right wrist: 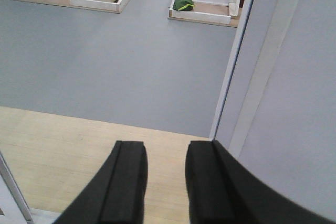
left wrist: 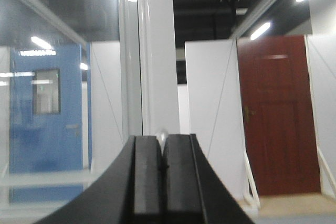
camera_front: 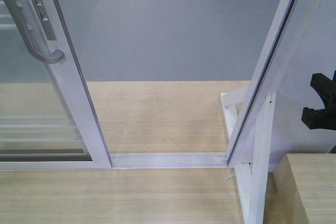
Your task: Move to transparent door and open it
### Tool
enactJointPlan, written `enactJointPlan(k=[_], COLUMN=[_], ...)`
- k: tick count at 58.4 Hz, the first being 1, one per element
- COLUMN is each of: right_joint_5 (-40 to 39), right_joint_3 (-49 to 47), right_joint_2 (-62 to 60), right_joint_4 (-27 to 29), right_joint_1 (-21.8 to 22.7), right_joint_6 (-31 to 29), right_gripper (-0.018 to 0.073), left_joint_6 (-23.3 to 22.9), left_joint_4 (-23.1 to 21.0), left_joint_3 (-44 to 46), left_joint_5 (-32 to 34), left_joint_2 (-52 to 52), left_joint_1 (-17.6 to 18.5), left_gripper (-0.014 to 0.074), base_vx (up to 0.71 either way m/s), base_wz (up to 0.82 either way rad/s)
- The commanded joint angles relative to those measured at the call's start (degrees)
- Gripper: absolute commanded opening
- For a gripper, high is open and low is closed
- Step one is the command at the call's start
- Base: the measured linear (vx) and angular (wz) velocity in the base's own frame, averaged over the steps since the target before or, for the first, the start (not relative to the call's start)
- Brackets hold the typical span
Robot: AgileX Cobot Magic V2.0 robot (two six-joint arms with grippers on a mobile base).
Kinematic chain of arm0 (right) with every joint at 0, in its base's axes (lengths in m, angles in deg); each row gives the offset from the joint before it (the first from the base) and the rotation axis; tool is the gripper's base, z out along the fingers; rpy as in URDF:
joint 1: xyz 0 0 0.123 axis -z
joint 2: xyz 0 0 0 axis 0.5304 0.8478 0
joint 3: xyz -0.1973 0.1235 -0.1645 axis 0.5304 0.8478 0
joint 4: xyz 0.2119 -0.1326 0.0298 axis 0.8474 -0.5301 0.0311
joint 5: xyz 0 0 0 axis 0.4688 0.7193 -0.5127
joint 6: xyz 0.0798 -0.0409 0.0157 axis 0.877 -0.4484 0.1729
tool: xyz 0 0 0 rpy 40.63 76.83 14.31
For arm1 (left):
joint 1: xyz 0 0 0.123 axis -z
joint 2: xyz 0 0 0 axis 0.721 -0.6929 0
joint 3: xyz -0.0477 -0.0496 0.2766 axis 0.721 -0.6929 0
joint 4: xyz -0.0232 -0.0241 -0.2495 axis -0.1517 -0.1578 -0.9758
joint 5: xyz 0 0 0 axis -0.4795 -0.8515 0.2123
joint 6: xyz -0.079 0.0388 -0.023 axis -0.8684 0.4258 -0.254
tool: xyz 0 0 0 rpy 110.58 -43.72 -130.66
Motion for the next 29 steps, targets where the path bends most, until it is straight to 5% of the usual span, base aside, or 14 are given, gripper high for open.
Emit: enactJointPlan(k=[1, 21, 29], right_joint_5=[-3.25, -3.31, -3.31], right_joint_3=[-1.6, -1.6, -1.6], right_joint_2=[-0.15, -0.15, -0.15], right_joint_4=[-1.55, -1.55, -1.55], right_joint_1=[0.17, 0.17, 0.17], right_joint_6=[-0.51, -0.51, -0.51], right_gripper=[0.0281, 0.0281, 0.0281], left_joint_6=[-0.9, -0.85, -0.85], left_joint_4=[-0.05, -0.05, -0.44], left_joint_3=[-2.66, -19.19, -19.15], left_joint_5=[4.05, 8.82, 3.57], left_joint_2=[-0.1, 0.44, 0.44], left_joint_1=[0.32, 0.25, 0.25], left_gripper=[-0.0006, -0.0006, -0.0006], base_vx=[0.0, 0.0, 0.0], base_wz=[0.0, 0.0, 0.0])
